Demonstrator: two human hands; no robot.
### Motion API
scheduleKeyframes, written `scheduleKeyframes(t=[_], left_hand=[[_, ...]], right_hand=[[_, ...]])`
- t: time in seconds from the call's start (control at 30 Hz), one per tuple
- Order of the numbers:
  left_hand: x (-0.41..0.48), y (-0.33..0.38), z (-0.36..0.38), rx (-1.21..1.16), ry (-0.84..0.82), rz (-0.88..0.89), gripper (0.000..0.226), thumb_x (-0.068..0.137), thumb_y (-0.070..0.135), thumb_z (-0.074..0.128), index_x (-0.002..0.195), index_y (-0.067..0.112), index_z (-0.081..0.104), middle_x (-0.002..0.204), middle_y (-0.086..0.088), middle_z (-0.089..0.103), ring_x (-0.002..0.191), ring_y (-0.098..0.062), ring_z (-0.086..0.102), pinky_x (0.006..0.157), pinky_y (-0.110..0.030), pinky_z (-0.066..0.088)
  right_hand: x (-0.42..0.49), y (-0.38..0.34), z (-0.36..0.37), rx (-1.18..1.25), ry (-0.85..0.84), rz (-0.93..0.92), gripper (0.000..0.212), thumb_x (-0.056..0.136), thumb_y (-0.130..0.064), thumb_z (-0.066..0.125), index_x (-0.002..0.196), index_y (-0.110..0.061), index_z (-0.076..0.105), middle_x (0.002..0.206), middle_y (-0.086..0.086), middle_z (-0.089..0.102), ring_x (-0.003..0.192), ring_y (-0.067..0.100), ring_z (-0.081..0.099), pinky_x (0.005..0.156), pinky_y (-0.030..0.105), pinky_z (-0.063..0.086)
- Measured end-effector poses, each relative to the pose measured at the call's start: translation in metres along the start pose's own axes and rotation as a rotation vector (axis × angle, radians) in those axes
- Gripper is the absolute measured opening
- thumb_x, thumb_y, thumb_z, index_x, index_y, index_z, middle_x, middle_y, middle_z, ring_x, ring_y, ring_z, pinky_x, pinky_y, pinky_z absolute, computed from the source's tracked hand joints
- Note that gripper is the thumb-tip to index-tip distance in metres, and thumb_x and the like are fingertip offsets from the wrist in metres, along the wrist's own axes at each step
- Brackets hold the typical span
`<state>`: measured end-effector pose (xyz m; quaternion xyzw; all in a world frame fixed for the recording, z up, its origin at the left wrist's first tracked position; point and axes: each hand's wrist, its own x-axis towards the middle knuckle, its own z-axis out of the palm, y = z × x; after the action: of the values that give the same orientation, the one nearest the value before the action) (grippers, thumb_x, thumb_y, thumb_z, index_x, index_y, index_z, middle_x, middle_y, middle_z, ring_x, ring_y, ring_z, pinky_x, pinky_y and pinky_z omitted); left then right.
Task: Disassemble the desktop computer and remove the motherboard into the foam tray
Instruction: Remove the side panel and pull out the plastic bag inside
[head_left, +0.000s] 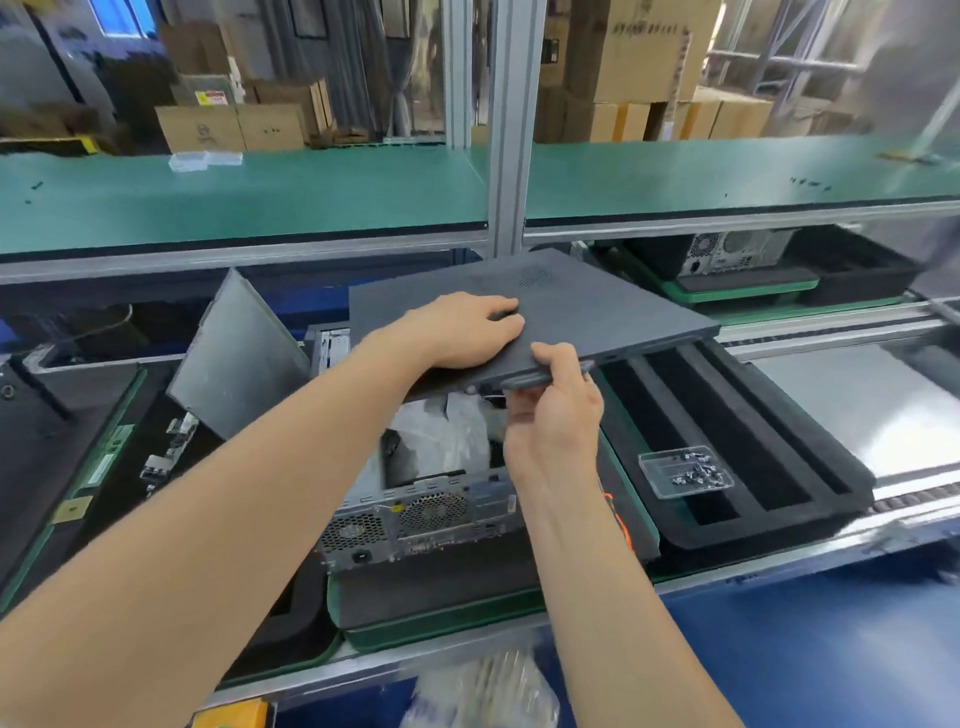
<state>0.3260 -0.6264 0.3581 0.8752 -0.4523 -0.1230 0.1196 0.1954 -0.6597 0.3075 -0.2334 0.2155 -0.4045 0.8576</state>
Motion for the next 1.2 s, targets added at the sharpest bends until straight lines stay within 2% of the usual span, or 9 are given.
scheduleKeyframes(t=[0.17,0.4,0.57,0.8,0.9,0.97,1.03,1.13,1.2], left_hand=[[0.038,0.047,-0.012,0.015,-0.083,0.122,0.053,0.108,0.054,0.029,0.158,0.038,0.037,0.167,0.01,0.029,0.153,-0.02,0.027,0.122,-0.039,0.021],[0.101,0.115,0.003,-0.168,-0.095,0.213,0.05,0.11,0.046,0.03,0.157,0.031,0.04,0.166,0.01,0.032,0.15,-0.017,0.032,0.118,-0.033,0.024],[0.171,0.174,0.027,-0.422,-0.064,0.167,0.051,0.106,0.054,0.032,0.155,0.04,0.04,0.16,0.013,0.04,0.139,-0.018,0.044,0.1,-0.032,0.033],[0.286,0.258,0.059,-0.989,-0.205,0.029,0.059,0.1,0.071,0.034,0.154,0.048,0.033,0.163,0.006,0.037,0.148,-0.029,0.038,0.121,-0.057,0.03],[0.322,0.289,0.071,-1.14,-0.251,-0.061,0.067,0.092,0.081,0.036,0.153,0.064,0.014,0.169,0.015,0.02,0.151,-0.031,0.031,0.104,-0.056,0.045],[0.343,0.306,0.081,-1.228,-0.242,-0.123,0.07,0.09,0.082,0.038,0.15,0.07,0.005,0.168,0.016,0.021,0.13,-0.028,0.052,0.084,-0.053,0.059],[0.362,0.319,0.092,-1.312,-0.217,-0.164,0.072,0.089,0.083,0.041,0.149,0.071,0.005,0.167,0.017,0.022,0.113,-0.022,0.057,0.074,-0.052,0.063],[0.386,0.331,0.112,-1.392,-0.189,-0.208,0.077,0.083,0.086,0.045,0.15,0.069,0.01,0.169,0.013,0.021,0.144,-0.033,0.039,0.068,-0.049,0.063],[0.399,0.337,0.123,-1.409,-0.174,-0.233,0.081,0.077,0.089,0.045,0.15,0.069,0.015,0.168,0.011,0.024,0.145,-0.034,0.039,0.066,-0.047,0.063]], right_hand=[[0.036,-0.043,-0.002,-0.023,0.06,-0.047,0.009,0.088,0.001,0.06,0.085,-0.006,0.064,0.084,0.011,0.066,0.071,0.022,0.066,0.062,0.033,0.053],[0.108,-0.12,-0.019,-0.134,0.159,-0.134,0.017,0.088,-0.001,0.063,0.076,-0.011,0.057,0.068,0.005,0.062,0.062,0.019,0.062,0.062,0.033,0.055],[0.178,-0.194,-0.031,-0.245,0.184,-0.186,0.021,0.085,-0.001,0.062,0.07,-0.014,0.052,0.059,0.003,0.058,0.049,0.017,0.058,0.046,0.025,0.05],[0.312,-0.305,-0.037,-0.749,0.073,-0.188,0.03,0.084,-0.006,0.064,0.061,-0.017,0.048,0.04,-0.003,0.044,0.031,0.013,0.04,0.037,0.015,0.032],[0.372,-0.34,-0.039,-1.07,-0.04,-0.219,0.033,0.085,-0.008,0.067,0.057,-0.016,0.052,0.046,0.0,0.042,0.037,0.015,0.037,0.042,0.019,0.026],[0.406,-0.355,-0.04,-1.258,-0.133,-0.226,0.023,0.087,-0.012,0.069,0.071,-0.012,0.053,0.056,0.007,0.043,0.047,0.017,0.037,0.048,0.024,0.027],[0.434,-0.366,-0.043,-1.388,-0.202,-0.192,0.028,0.089,-0.015,0.069,0.07,-0.014,0.049,0.053,0.006,0.044,0.046,0.017,0.038,0.047,0.023,0.027],[0.468,-0.372,-0.052,-1.534,-0.258,-0.177,0.037,0.091,-0.019,0.07,0.065,-0.016,0.044,0.049,0.0,0.044,0.041,0.016,0.038,0.043,0.021,0.026],[0.485,-0.372,-0.06,-1.63,-0.284,-0.185,0.036,0.094,-0.022,0.069,0.064,-0.019,0.049,0.049,-0.004,0.048,0.037,0.013,0.042,0.041,0.02,0.03]])
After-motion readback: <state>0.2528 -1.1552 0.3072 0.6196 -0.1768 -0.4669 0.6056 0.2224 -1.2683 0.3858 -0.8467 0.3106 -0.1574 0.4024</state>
